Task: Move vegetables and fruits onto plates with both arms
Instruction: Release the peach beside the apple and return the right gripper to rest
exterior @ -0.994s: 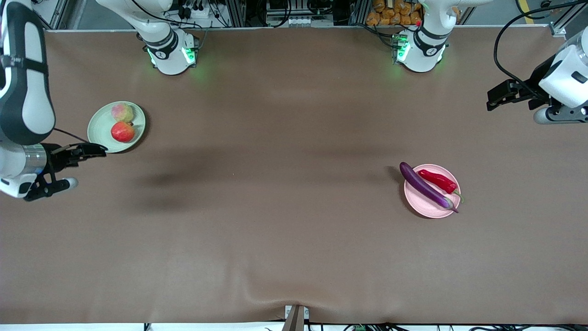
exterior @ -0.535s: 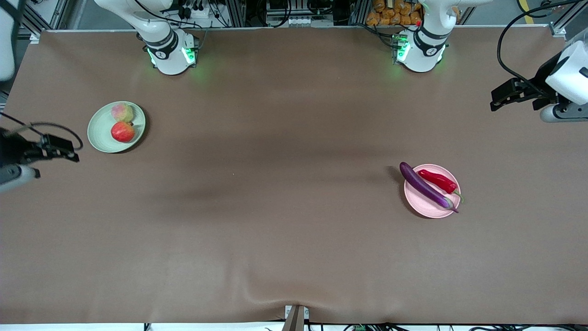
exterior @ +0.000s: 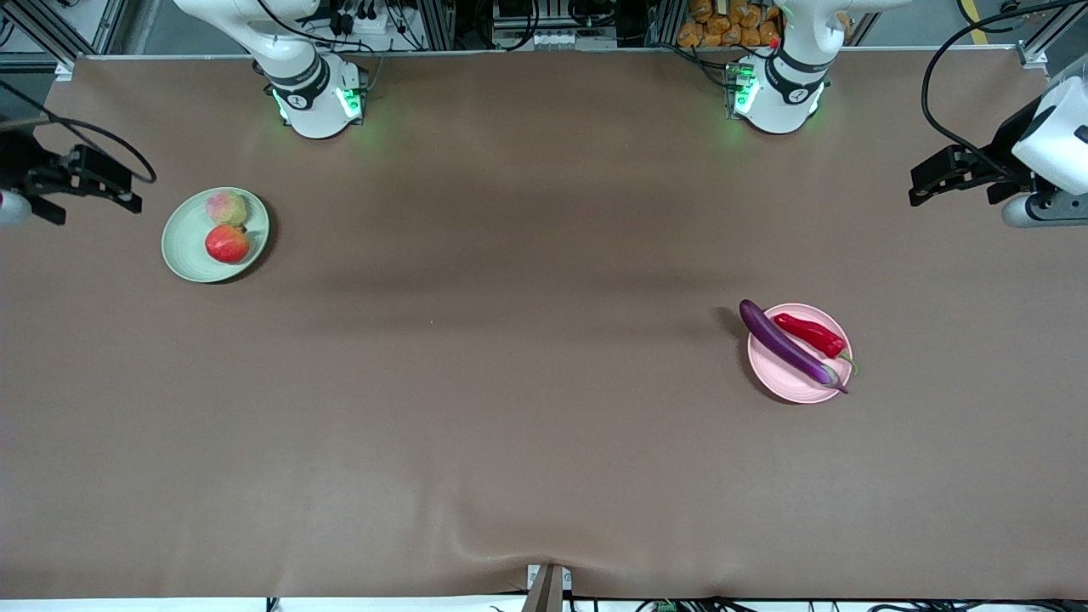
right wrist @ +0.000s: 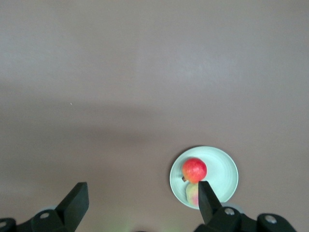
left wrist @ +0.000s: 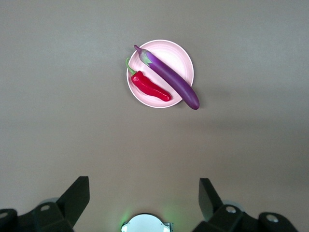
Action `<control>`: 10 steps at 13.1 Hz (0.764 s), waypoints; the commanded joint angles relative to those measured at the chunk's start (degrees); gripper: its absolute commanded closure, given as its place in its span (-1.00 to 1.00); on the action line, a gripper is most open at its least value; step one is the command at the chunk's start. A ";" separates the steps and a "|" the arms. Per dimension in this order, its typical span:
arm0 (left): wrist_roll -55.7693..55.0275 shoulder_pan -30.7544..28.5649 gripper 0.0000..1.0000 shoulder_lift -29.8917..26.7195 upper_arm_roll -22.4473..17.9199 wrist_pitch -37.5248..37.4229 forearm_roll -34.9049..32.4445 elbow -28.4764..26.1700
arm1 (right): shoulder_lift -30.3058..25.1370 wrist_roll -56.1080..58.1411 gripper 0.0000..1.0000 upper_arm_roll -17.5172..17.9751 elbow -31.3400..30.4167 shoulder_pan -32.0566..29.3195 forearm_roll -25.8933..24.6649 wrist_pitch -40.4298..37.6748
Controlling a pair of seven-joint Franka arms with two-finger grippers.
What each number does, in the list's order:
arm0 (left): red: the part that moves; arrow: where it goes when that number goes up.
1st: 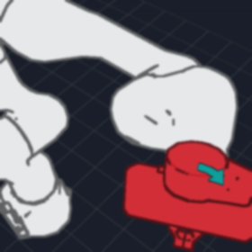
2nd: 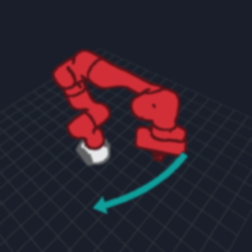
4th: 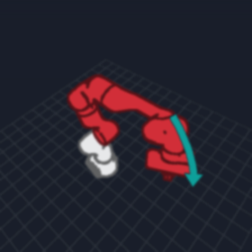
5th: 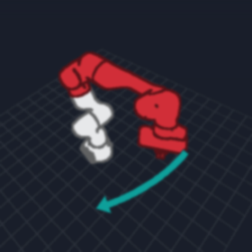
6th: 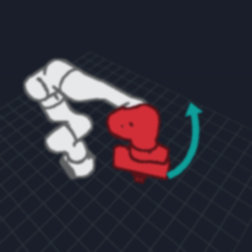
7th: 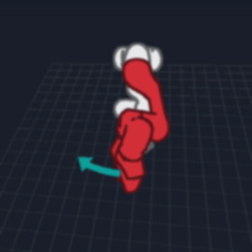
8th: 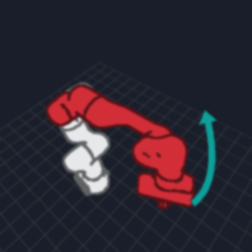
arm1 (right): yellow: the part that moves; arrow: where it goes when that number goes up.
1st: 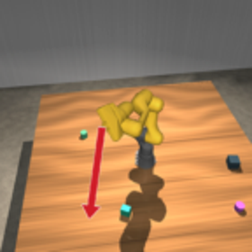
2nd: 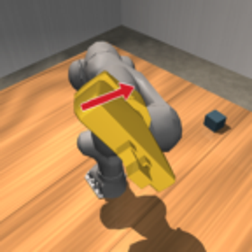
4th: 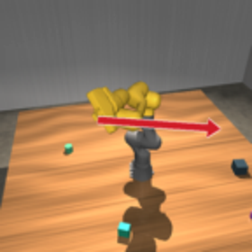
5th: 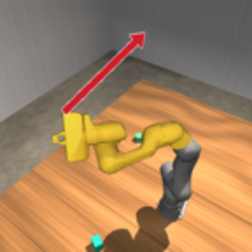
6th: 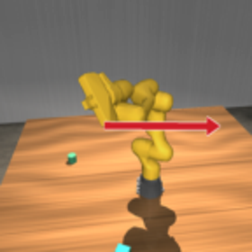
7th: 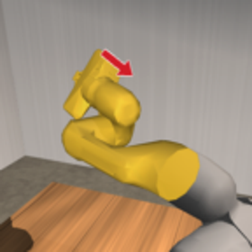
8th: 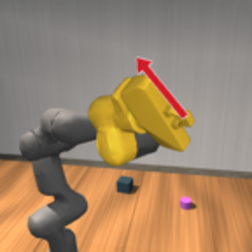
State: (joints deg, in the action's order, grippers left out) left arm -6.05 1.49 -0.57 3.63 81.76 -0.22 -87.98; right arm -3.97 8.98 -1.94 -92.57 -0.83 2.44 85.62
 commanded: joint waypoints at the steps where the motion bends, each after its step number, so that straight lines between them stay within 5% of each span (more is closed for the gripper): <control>1: 1.21 -0.08 -1.00 0.13 -0.03 0.15 -0.74 0.26 | -2.97 -0.63 -1.00 -2.36 -5.43 0.74 0.28 2.27; 10: 5.26 -0.08 -1.00 0.30 -0.03 3.93 -0.74 0.00 | -2.97 -0.45 -1.00 -3.68 -4.81 1.18 -0.16 4.82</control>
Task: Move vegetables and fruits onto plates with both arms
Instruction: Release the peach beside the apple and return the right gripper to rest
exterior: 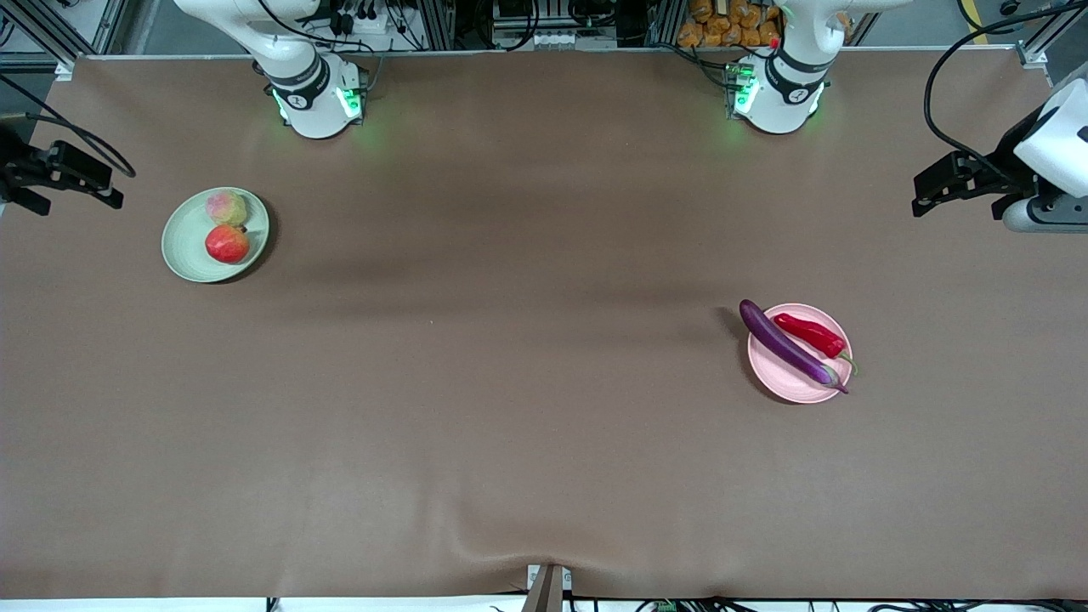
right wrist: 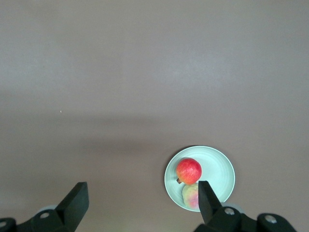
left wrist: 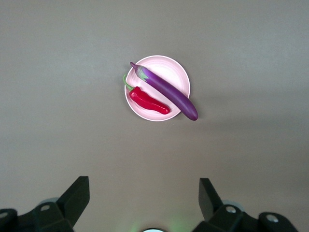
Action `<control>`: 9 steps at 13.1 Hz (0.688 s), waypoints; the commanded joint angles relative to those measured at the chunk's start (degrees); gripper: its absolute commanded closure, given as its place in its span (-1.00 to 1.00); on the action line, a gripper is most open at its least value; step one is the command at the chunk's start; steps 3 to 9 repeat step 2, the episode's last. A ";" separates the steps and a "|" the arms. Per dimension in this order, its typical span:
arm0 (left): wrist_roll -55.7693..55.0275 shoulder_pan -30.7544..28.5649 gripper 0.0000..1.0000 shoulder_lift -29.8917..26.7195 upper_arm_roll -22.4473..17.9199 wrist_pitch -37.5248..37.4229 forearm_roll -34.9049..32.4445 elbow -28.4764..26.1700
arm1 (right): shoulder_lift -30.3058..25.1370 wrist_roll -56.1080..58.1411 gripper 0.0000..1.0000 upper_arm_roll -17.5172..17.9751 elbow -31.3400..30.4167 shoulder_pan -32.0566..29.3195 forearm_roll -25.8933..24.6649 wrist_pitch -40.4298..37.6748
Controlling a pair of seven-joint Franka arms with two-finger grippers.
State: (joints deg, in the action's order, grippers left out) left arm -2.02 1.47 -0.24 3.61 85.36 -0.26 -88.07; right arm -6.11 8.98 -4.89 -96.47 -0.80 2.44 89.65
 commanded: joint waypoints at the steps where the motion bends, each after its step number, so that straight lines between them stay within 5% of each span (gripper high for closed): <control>1: 1.23 -0.07 -1.00 -0.03 -0.01 0.33 -0.71 0.01 | -1.10 0.06 -1.00 -0.74 -1.35 1.15 -0.51 0.70; 9: 1.23 -0.07 -1.00 -0.03 -0.01 0.33 -0.71 0.01 | -1.53 0.68 -1.00 -0.74 -3.00 0.63 -0.51 0.87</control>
